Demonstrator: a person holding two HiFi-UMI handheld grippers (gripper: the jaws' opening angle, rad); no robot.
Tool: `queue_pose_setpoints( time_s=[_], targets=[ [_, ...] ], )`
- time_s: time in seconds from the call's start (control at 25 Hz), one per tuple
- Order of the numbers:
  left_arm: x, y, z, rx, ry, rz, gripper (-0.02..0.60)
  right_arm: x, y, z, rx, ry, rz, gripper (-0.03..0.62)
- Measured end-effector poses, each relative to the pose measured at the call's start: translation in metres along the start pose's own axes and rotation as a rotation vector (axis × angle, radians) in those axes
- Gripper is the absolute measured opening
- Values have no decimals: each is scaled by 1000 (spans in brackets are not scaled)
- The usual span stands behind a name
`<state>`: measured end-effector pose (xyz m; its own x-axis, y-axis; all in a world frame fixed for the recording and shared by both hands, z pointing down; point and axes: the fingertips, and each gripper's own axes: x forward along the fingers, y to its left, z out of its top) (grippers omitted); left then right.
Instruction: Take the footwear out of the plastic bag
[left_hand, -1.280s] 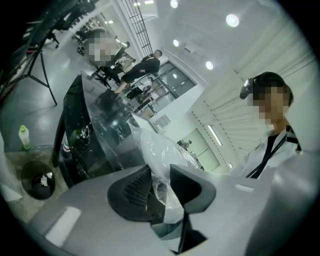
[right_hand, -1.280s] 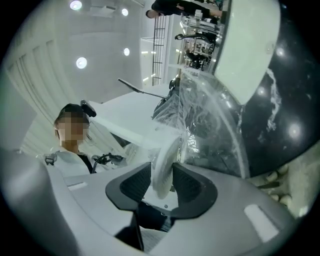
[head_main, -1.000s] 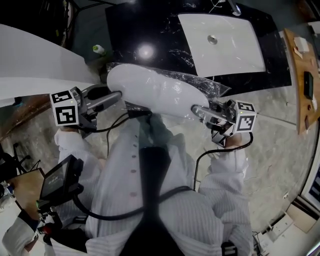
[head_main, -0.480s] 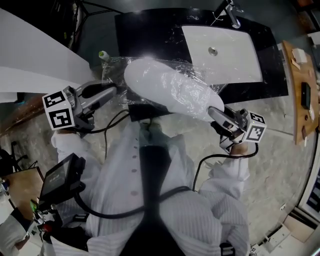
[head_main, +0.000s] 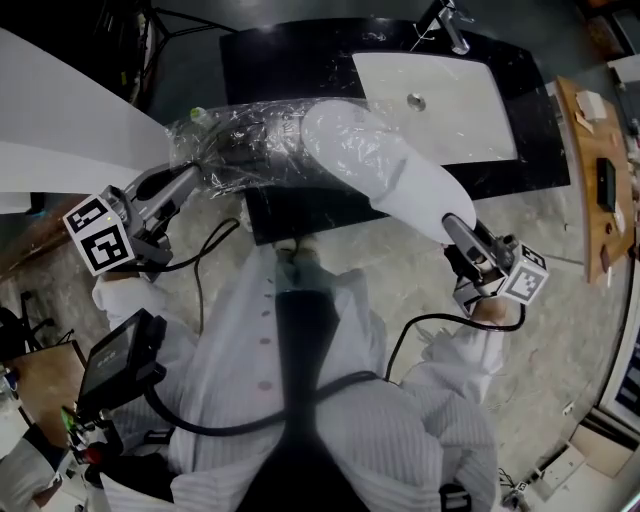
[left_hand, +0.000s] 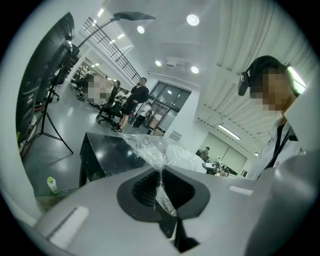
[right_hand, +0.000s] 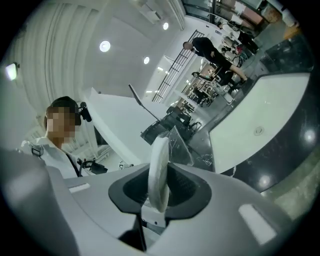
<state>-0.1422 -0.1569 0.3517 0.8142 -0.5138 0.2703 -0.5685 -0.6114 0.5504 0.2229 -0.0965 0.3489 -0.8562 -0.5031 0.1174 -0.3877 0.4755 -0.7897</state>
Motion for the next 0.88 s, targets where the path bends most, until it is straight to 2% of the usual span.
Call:
queue_pose_setpoints(
  time_s=[0.16,0.28,0.4,0.56,0.72,0.88],
  targets=[
    [-6,14,2,1,-8,107,8,-21,-10,7,-51,-50,-117,94],
    [-8,22,6,0,-54,180,8,-33,-16,10,-98,-101,-240,92],
    [-8,29,13,-2,-129,261,8,-36,-19,14,-185,-138,-415,92],
    [8,28,24,28,-220,363,8,-23,-17,22,-355,-154,-644,92],
    [32,18,29,72,-255,469,8,5,-8,29,-450,-241,-723,92],
    [55,3,25,164,-218,523,8,34,4,30,-537,-297,-758,92]
  ],
)
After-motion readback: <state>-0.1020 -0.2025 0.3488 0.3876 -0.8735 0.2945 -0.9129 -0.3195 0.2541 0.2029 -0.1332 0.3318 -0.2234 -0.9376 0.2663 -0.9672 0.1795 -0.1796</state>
